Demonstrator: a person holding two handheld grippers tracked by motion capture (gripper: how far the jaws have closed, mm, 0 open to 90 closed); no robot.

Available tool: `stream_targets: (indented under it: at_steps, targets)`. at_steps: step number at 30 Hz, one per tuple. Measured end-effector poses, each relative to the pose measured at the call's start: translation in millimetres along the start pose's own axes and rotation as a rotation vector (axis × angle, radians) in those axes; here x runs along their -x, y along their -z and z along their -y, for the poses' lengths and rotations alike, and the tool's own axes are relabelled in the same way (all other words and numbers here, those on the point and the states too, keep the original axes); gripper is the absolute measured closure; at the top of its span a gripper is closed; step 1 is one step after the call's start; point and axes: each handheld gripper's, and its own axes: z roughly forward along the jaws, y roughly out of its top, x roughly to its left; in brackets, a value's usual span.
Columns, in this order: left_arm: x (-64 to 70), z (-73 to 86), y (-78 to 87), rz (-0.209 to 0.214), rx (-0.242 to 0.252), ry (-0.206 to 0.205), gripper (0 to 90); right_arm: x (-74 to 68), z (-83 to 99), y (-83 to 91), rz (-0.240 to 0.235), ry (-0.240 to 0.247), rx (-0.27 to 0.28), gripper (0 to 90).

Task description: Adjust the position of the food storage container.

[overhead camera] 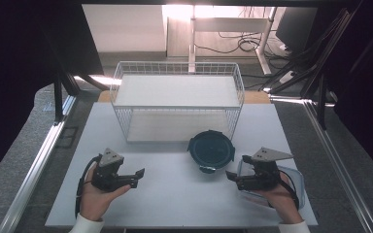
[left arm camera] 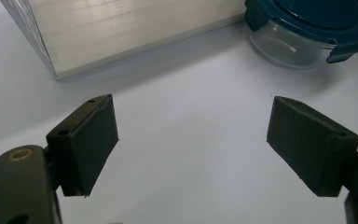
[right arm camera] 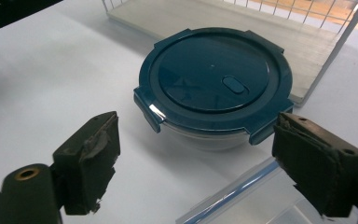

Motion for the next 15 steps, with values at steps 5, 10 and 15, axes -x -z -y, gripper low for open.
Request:
stream_targets:
  at_steps: [5,10,15]
  targets:
    - [-3.1,0.1,-5.6,-0.016,-0.032,0.009,16.2,0.7,0.8,1.5,0.0,-0.008,0.0,18.2]
    - [-1.5,-2.2,-2.3,-0.011,-0.019,0.008,16.1,2.9,0.1,7.8,0.0,-0.028,0.018,20.6]
    - [-2.6,-2.6,-1.3,-0.024,-0.014,0.003,16.0,4.4,-0.6,8.1,-0.01,-0.031,0.02,21.3]
